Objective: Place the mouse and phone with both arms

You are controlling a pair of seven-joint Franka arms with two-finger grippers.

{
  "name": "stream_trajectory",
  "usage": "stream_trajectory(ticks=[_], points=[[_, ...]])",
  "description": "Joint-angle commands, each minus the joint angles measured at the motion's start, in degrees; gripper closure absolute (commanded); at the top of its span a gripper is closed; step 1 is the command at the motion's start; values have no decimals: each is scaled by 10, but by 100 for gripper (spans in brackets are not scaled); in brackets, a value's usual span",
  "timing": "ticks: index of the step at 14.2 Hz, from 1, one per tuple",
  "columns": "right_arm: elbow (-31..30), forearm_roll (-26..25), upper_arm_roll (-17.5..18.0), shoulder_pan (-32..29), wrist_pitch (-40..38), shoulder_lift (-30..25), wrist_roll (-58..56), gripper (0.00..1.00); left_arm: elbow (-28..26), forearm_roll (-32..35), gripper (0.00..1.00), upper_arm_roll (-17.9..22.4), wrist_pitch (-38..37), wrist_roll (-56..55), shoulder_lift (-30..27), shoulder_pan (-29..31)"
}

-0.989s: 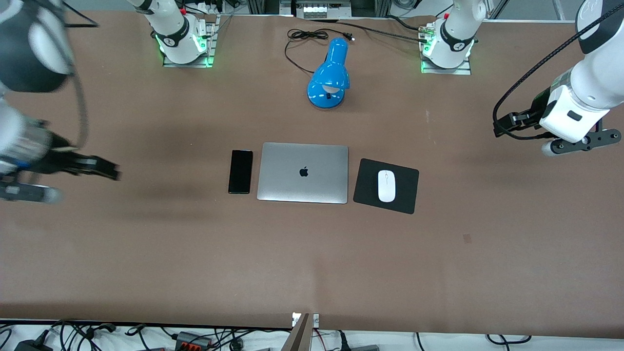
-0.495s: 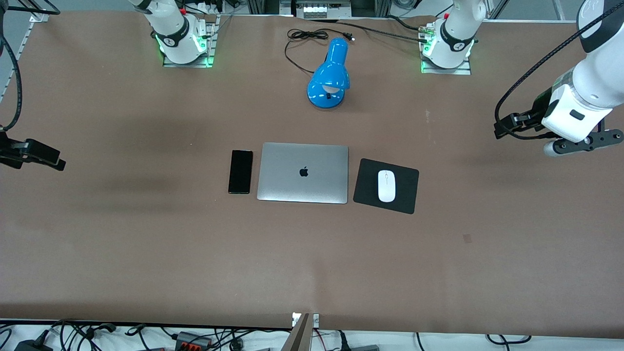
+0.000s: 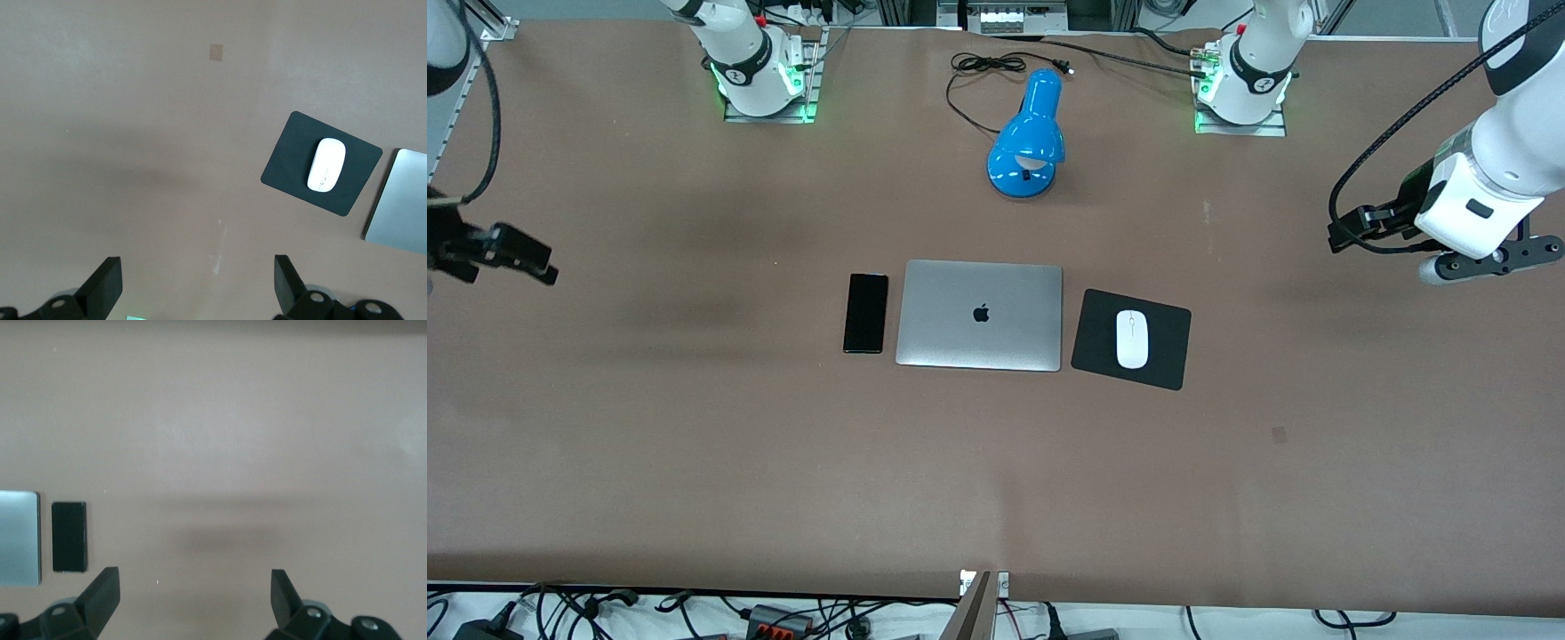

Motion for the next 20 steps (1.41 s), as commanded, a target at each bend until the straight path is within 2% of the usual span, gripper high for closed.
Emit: stream_trajectory(ticks=[1, 8, 20], points=[[-95, -8, -5, 6, 23, -73, -28, 0, -7, -12, 0, -1, 6, 13, -11, 5], [-90, -1, -9, 4, -19, -77, -30, 0, -7, -12, 0, 0, 5, 13, -10, 6], [-90, -1, -8, 5, -24, -88, -29, 0, -7, -13, 0, 0, 4, 13, -10, 6]])
